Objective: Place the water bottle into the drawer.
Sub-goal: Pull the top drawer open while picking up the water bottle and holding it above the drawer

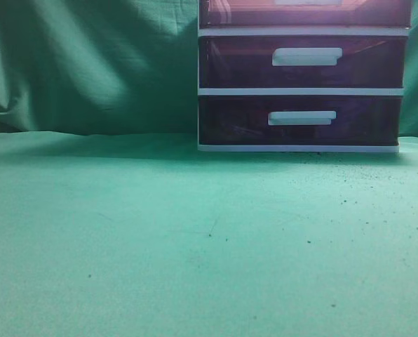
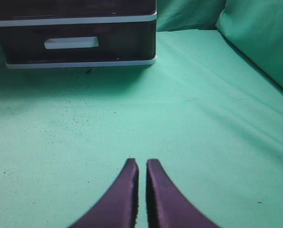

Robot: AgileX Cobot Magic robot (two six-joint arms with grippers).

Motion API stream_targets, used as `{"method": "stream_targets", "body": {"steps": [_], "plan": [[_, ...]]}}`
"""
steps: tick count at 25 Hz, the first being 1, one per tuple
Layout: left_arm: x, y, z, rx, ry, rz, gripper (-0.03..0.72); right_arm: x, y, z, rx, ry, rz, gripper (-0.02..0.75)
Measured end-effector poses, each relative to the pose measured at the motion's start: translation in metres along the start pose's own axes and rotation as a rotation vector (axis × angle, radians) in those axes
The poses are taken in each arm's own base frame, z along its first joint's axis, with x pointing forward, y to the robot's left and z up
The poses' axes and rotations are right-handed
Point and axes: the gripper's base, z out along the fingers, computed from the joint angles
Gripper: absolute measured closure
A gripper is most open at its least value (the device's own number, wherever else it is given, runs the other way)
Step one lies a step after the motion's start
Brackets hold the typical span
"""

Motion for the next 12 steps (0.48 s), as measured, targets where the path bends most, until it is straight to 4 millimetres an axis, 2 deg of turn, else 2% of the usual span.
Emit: {"method": "stream_targets", "body": {"steps": [3, 12], "plan": [[-0.003, 0.006, 0.014, -0.027, 0.026, -0.030, 0.043, 0.000, 0.000, 0.000, 0.000, 0.000, 0.000, 0.692], [-0.015, 0.007, 0.063, -0.034, 0.103, -0.050, 0.043, 0.000, 0.000, 0.000, 0.000, 0.000, 0.000, 0.692]]}}
